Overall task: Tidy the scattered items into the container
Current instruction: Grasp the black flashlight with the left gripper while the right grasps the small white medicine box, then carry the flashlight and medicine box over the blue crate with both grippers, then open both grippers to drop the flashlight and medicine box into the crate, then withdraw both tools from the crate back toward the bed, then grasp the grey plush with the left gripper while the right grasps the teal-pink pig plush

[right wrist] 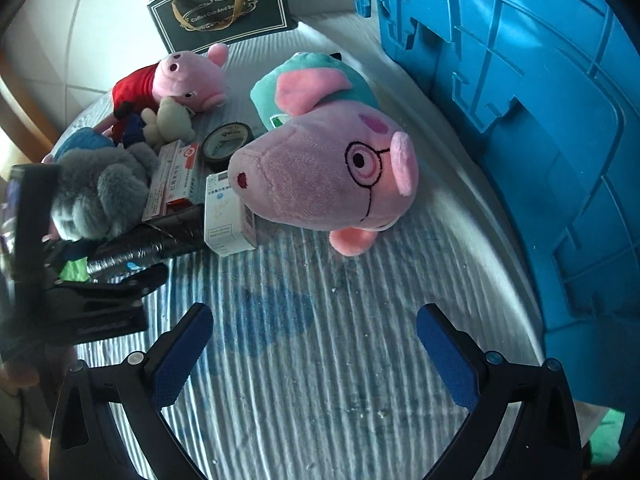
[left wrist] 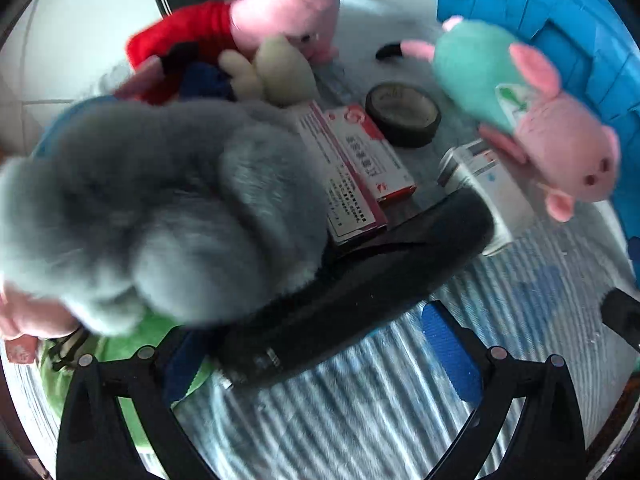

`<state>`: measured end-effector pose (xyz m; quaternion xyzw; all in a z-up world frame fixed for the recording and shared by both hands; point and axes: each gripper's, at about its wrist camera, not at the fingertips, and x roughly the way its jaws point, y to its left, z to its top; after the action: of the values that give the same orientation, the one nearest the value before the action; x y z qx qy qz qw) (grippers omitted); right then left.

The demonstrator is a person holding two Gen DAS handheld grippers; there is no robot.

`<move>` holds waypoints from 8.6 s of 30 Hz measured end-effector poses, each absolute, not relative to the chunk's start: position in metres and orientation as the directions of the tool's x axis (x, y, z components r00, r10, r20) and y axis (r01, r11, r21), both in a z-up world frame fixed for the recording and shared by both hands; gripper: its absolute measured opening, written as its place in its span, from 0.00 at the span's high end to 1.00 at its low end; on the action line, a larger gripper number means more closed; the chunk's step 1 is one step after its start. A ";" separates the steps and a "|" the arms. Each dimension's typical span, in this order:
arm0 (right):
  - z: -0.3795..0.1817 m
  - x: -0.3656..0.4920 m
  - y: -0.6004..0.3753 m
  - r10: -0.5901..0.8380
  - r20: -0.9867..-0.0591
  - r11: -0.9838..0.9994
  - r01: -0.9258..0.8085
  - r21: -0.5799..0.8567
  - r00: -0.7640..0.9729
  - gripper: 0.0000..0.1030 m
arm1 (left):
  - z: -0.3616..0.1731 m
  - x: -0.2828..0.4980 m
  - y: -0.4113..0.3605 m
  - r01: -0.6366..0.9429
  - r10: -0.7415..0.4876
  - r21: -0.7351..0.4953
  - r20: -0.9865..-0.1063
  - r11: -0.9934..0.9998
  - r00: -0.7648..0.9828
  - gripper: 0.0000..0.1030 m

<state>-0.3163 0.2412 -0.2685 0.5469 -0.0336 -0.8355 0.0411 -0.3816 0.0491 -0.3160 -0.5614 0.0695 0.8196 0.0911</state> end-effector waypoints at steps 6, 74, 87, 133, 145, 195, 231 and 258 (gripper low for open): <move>-0.278 -0.330 0.220 -0.143 -0.909 -0.989 0.089 0.117 -0.392 0.00 | -0.309 -0.387 0.026 -0.085 0.057 -0.027 -0.927 -0.996 -0.371 0.37; -0.051 -0.217 0.207 -0.113 -0.570 -0.982 0.179 -0.061 -0.814 0.70 | -0.060 -0.226 0.058 -0.077 0.101 -0.067 -0.541 -0.995 -0.835 0.67; 0.025 -0.178 0.400 0.126 -0.387 -0.992 -0.118 -0.046 -0.913 0.70 | 0.035 -0.218 0.237 -0.348 0.351 -0.072 -0.347 -0.935 -0.870 0.67; -0.014 -0.205 0.632 -0.071 -0.468 -0.997 0.050 0.057 -0.881 0.09 | 0.015 -0.184 0.444 -0.172 0.167 -0.036 -0.488 -0.984 -0.857 0.02; 0.024 -0.172 0.554 -0.164 -0.364 -0.986 0.152 0.061 -0.917 0.00 | 0.025 -0.147 0.344 -0.046 0.084 -0.100 -0.414 -0.994 -0.906 0.01; -0.183 -0.356 0.244 -0.156 -0.799 -0.975 0.219 0.031 -0.581 0.00 | -0.209 -0.324 -0.035 0.324 -0.129 -0.045 -0.860 -0.945 -0.495 0.00; -0.290 -0.431 0.221 -0.031 -0.927 -0.989 0.144 -0.024 -0.373 0.22 | -0.257 -0.396 0.000 0.122 -0.063 0.007 -0.882 -0.993 -0.468 0.79; -0.249 -0.346 0.208 -0.194 -0.885 -0.950 0.306 0.062 -0.423 0.22 | -0.246 -0.333 0.003 0.150 -0.065 -0.011 -0.866 -0.989 -0.495 0.30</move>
<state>-0.3457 0.2082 -0.2485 0.5163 0.0544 -0.8417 0.1485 -0.3329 0.0029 -0.2456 -0.4987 -0.0423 0.8635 -0.0622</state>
